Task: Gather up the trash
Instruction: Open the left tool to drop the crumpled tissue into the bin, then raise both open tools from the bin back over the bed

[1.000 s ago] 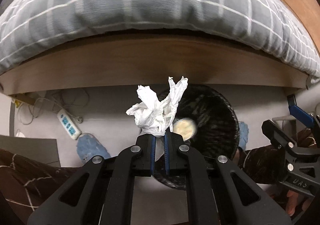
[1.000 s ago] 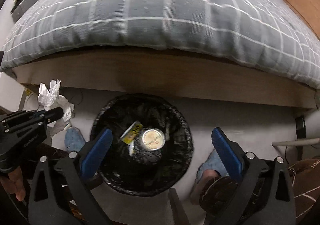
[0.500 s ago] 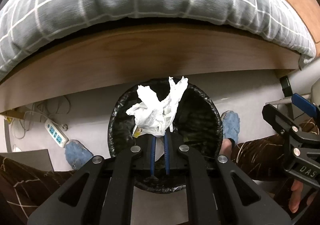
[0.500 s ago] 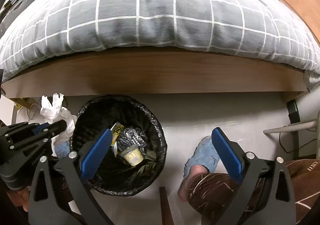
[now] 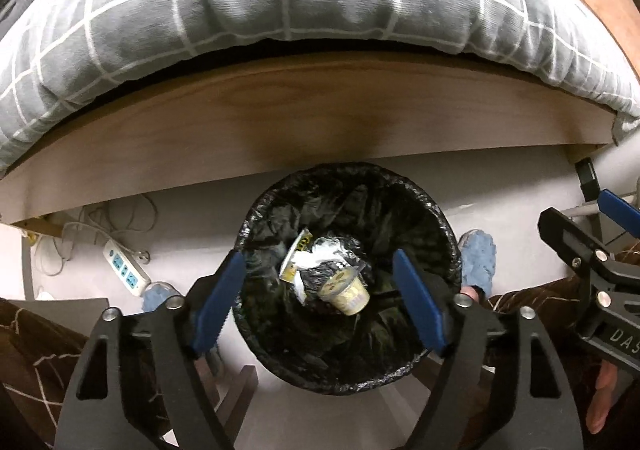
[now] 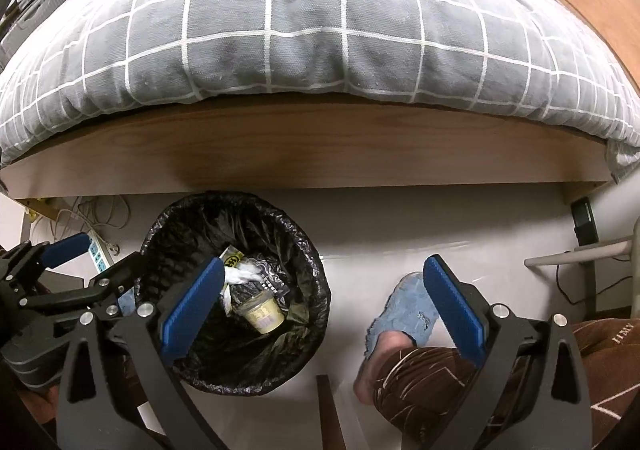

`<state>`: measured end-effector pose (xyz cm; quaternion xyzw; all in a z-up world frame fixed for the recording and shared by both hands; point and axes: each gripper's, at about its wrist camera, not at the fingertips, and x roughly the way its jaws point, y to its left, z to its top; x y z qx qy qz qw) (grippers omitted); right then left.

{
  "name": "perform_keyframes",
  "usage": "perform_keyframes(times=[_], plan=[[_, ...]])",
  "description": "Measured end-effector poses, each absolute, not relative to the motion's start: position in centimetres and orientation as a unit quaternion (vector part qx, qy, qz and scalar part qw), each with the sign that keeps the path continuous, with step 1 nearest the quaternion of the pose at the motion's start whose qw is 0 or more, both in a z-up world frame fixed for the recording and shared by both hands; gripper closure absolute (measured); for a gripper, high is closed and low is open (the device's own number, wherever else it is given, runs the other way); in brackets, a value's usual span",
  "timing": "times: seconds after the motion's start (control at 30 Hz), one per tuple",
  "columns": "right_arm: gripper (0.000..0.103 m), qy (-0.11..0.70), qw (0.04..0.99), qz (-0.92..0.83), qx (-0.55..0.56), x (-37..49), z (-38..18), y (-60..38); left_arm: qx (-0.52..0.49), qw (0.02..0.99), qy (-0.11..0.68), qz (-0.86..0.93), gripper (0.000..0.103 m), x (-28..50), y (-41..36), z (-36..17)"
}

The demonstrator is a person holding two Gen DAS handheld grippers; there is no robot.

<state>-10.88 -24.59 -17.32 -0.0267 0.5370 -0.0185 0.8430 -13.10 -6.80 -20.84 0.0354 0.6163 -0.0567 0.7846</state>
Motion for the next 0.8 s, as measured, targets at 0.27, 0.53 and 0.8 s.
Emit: perform_keyframes(times=[0.27,0.53,0.8], plan=[[0.007,0.518,0.855,-0.011,-0.028,-10.9,-15.4,-23.9,0.022,0.804,0.593,-0.039,0.006,-13.0,-4.9,-18.5],[0.007,0.481,0.876,-0.007,-0.031,-10.6,-12.0,-22.5,0.018,0.834,0.551,-0.018,0.006,-13.0,-2.4,-14.0],[0.008,0.435,0.900,0.014,-0.033,-9.8,-7.5,-20.6,0.007,0.854,0.520,0.002,0.006,-11.2,-0.4,-10.2]])
